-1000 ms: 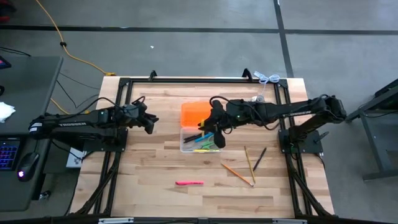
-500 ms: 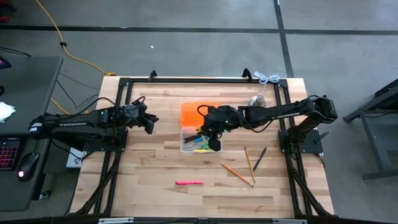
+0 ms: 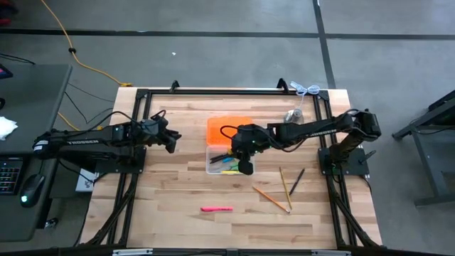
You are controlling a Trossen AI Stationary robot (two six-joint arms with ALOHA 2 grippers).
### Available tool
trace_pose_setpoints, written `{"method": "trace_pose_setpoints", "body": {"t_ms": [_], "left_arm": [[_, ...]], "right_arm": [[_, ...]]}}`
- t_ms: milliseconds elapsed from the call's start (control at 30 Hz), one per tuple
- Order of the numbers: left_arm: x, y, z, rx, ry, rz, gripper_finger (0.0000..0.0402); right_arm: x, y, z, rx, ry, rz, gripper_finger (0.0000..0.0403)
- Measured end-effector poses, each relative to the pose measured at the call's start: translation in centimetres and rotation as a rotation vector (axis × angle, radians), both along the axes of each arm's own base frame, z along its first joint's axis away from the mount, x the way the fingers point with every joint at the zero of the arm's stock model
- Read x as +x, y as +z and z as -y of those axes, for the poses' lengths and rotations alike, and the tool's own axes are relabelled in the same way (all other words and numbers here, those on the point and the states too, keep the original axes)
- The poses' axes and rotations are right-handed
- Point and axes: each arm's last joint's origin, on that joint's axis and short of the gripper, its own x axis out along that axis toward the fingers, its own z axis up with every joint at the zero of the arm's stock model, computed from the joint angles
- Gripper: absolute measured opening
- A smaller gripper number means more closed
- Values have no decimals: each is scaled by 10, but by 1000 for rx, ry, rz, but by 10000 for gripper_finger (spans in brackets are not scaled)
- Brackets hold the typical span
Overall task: Pick & place school supplies into a supply box
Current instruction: Put the yellow pen into the orange supply box
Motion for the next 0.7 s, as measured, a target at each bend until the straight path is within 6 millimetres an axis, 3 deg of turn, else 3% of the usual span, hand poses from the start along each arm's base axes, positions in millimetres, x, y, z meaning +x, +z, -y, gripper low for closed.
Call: {"method": "trace_pose_setpoints", "body": {"t_ms": [233, 700], "left_arm": [[0, 0, 0, 2, -2, -1, 140], [0, 0, 0, 2, -2, 1, 140]], "right_arm": [[5, 15, 0, -57, 36, -58, 46], [44, 23, 0, -193, 154, -274, 48]]}}
